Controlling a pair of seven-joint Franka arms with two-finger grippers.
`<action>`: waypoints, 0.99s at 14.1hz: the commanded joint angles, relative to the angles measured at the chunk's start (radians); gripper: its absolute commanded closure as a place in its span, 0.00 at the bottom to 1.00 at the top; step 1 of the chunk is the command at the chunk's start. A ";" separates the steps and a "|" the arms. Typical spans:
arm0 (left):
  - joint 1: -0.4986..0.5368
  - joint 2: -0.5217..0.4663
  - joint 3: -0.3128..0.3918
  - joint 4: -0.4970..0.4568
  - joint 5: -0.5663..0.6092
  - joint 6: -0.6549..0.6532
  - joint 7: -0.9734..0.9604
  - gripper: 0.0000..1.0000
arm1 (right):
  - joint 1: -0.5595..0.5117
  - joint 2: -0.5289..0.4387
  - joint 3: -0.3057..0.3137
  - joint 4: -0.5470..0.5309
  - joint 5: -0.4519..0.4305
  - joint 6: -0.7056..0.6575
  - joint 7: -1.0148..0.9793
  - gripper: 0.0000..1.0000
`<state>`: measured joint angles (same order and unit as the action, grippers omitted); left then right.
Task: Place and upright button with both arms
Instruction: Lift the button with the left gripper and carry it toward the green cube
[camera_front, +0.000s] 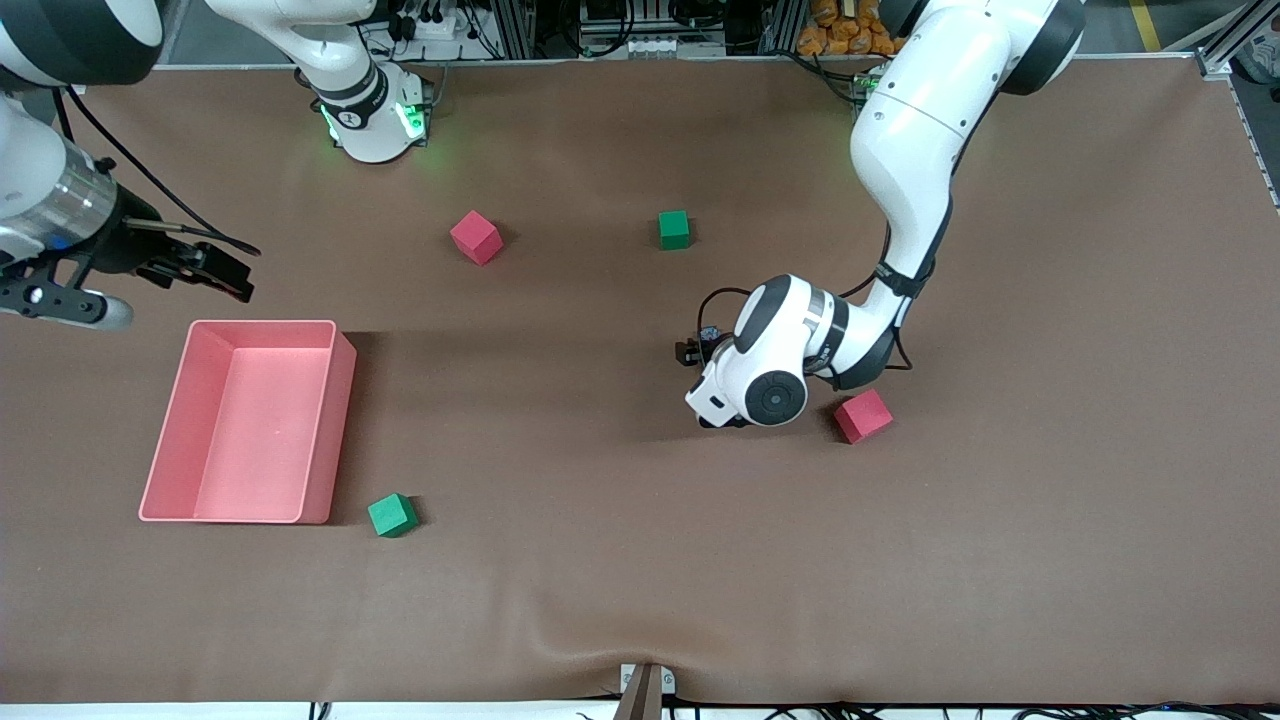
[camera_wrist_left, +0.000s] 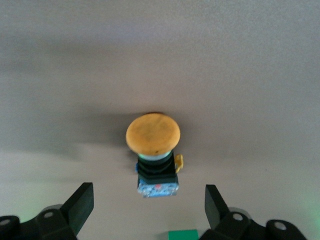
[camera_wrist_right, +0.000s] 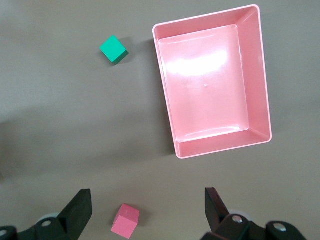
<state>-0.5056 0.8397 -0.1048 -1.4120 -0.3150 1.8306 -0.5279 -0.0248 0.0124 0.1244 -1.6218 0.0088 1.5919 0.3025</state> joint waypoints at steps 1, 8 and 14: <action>-0.020 0.033 0.005 0.027 -0.018 0.027 -0.027 0.08 | -0.006 -0.034 -0.023 -0.032 -0.006 0.025 -0.046 0.00; -0.030 0.033 0.005 0.022 -0.018 0.027 -0.052 0.31 | -0.001 -0.065 -0.131 -0.026 -0.006 -0.003 -0.191 0.00; -0.030 0.035 0.005 0.018 -0.018 0.027 -0.054 0.48 | 0.000 -0.065 -0.134 -0.003 -0.018 -0.018 -0.232 0.00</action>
<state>-0.5271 0.8653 -0.1048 -1.4096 -0.3154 1.8572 -0.5682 -0.0256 -0.0365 -0.0082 -1.6205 0.0087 1.5864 0.1071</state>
